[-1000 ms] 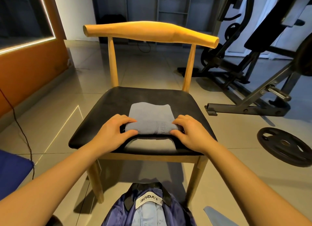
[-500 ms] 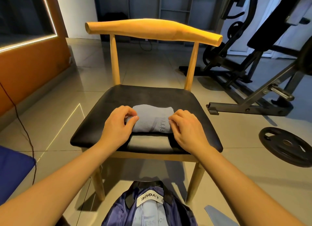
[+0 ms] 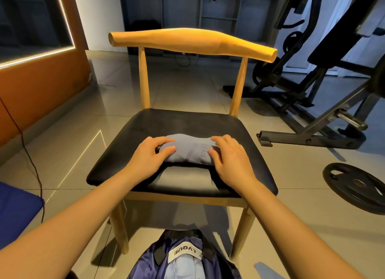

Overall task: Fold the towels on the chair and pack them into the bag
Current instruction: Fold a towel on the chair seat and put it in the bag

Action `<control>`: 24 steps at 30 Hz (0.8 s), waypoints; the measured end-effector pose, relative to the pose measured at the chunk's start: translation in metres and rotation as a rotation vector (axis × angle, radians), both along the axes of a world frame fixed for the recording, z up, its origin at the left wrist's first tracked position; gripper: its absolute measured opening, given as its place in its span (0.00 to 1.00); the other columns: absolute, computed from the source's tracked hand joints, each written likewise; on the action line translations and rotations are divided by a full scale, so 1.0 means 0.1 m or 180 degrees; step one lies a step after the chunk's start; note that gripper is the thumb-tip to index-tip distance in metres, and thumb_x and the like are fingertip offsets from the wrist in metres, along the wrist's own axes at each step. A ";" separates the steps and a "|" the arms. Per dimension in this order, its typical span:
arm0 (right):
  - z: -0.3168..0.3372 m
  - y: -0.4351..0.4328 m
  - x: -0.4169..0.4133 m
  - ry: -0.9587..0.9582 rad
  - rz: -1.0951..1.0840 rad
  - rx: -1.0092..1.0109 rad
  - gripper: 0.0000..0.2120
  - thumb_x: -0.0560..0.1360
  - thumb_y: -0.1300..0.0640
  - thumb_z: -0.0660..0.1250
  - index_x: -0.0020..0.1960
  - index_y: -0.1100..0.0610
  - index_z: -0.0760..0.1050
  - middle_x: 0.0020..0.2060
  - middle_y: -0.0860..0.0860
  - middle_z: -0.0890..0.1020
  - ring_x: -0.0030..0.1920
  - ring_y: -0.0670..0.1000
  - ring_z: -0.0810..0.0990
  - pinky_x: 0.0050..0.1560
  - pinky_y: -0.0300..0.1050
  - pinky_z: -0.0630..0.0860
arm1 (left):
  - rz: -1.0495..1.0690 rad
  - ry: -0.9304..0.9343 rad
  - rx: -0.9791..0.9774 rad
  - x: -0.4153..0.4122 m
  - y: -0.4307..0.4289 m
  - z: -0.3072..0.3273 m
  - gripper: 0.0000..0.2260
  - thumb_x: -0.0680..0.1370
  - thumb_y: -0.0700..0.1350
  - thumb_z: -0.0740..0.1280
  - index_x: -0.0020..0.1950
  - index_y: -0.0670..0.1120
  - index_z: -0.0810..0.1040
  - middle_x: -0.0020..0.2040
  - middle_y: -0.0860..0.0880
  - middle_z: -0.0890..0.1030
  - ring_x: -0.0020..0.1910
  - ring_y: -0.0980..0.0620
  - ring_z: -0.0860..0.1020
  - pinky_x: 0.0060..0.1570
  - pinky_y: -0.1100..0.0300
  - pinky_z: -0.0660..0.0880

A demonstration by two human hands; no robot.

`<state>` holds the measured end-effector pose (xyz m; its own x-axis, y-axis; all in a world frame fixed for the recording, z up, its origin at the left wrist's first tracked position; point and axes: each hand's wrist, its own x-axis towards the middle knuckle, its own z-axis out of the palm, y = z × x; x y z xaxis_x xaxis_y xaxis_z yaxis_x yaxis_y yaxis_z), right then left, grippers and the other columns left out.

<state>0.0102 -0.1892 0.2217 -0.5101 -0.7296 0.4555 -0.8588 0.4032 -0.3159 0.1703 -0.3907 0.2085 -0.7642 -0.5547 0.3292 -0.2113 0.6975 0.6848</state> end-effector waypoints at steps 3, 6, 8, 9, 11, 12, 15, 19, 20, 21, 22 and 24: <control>-0.03 -0.01 -0.02 0.0447 0.0309 0.0135 0.17 0.80 0.45 0.65 0.65 0.52 0.74 0.58 0.49 0.77 0.55 0.52 0.75 0.59 0.51 0.73 | 0.0224 0.0010 0.0215 -0.10 -0.09 -0.04 0.12 0.81 0.58 0.66 0.61 0.54 0.80 0.55 0.53 0.81 0.55 0.54 0.78 0.57 0.53 0.77; -0.07 -0.03 -0.09 0.0344 0.0275 0.0434 0.22 0.79 0.43 0.67 0.69 0.51 0.73 0.61 0.49 0.77 0.56 0.54 0.76 0.61 0.51 0.71 | 0.0571 0.0251 -0.0217 -0.16 -0.08 -0.05 0.10 0.80 0.58 0.68 0.57 0.54 0.80 0.53 0.55 0.80 0.53 0.53 0.78 0.55 0.49 0.78; -0.07 -0.06 -0.13 0.0180 0.0267 0.0404 0.18 0.81 0.47 0.66 0.69 0.50 0.74 0.60 0.49 0.78 0.55 0.54 0.76 0.59 0.50 0.72 | 0.0366 0.0491 -0.0705 -0.16 -0.05 -0.03 0.12 0.79 0.57 0.69 0.57 0.53 0.82 0.54 0.56 0.79 0.55 0.54 0.76 0.57 0.50 0.76; -0.05 -0.08 -0.15 0.0083 0.0293 0.0388 0.17 0.81 0.47 0.65 0.68 0.50 0.75 0.58 0.48 0.78 0.55 0.53 0.75 0.58 0.50 0.73 | 0.0165 0.0450 -0.0925 -0.16 -0.03 -0.03 0.15 0.78 0.59 0.69 0.59 0.53 0.82 0.56 0.57 0.79 0.57 0.54 0.75 0.59 0.51 0.73; 0.01 -0.12 -0.22 -0.0171 0.0376 0.0443 0.14 0.82 0.47 0.64 0.65 0.50 0.76 0.54 0.48 0.78 0.53 0.52 0.75 0.57 0.51 0.74 | -0.0092 0.0164 -0.1260 -0.16 -0.05 -0.04 0.22 0.76 0.65 0.68 0.64 0.54 0.81 0.60 0.57 0.80 0.60 0.55 0.74 0.61 0.52 0.71; 0.05 -0.13 -0.25 -0.0310 0.0425 0.0496 0.13 0.82 0.46 0.63 0.63 0.50 0.77 0.52 0.47 0.78 0.52 0.52 0.75 0.56 0.52 0.75 | -0.0126 0.0060 -0.1351 -0.17 -0.08 -0.04 0.24 0.75 0.66 0.67 0.65 0.54 0.80 0.60 0.57 0.80 0.59 0.55 0.74 0.62 0.51 0.72; 0.13 -0.18 -0.32 -0.0740 0.0494 0.0625 0.12 0.81 0.45 0.64 0.58 0.50 0.79 0.49 0.48 0.80 0.50 0.51 0.78 0.55 0.54 0.77 | -0.0169 0.0043 -0.1154 -0.20 -0.15 0.00 0.20 0.77 0.63 0.68 0.63 0.54 0.81 0.56 0.58 0.81 0.54 0.55 0.75 0.58 0.50 0.74; 0.20 -0.18 -0.39 -0.1302 0.0490 0.0486 0.10 0.79 0.44 0.67 0.52 0.50 0.78 0.46 0.48 0.81 0.47 0.50 0.79 0.51 0.55 0.80 | -0.0485 -0.0033 -0.0170 -0.20 -0.23 0.15 0.12 0.76 0.54 0.75 0.57 0.55 0.84 0.51 0.61 0.83 0.53 0.58 0.78 0.55 0.59 0.76; 0.20 -0.17 -0.40 -0.1393 0.0460 0.0427 0.11 0.78 0.43 0.68 0.52 0.50 0.76 0.46 0.48 0.81 0.46 0.50 0.79 0.49 0.53 0.80 | -0.0579 -0.0062 0.0054 -0.19 -0.25 0.18 0.11 0.75 0.53 0.76 0.56 0.54 0.84 0.50 0.60 0.84 0.53 0.58 0.80 0.53 0.61 0.76; 0.20 -0.16 -0.40 -0.1330 0.0427 0.0383 0.12 0.78 0.42 0.68 0.51 0.49 0.74 0.45 0.47 0.80 0.46 0.50 0.78 0.46 0.51 0.79 | -0.0644 -0.0091 0.0216 -0.19 -0.26 0.21 0.11 0.74 0.53 0.76 0.55 0.54 0.85 0.49 0.59 0.85 0.52 0.58 0.81 0.51 0.63 0.76; 0.19 -0.16 -0.39 -0.1076 0.0407 0.0321 0.12 0.77 0.42 0.69 0.51 0.49 0.72 0.45 0.46 0.79 0.46 0.49 0.77 0.45 0.49 0.77 | -0.0688 -0.0119 0.0326 -0.19 -0.27 0.24 0.10 0.74 0.52 0.77 0.54 0.53 0.85 0.49 0.58 0.85 0.51 0.59 0.82 0.50 0.65 0.76; 0.18 -0.15 -0.37 -0.0469 0.0455 0.0158 0.12 0.76 0.42 0.71 0.52 0.47 0.74 0.46 0.44 0.77 0.47 0.47 0.74 0.48 0.45 0.72 | -0.0739 -0.0173 0.0482 -0.20 -0.28 0.28 0.09 0.75 0.51 0.76 0.54 0.53 0.86 0.48 0.57 0.86 0.50 0.59 0.83 0.48 0.67 0.76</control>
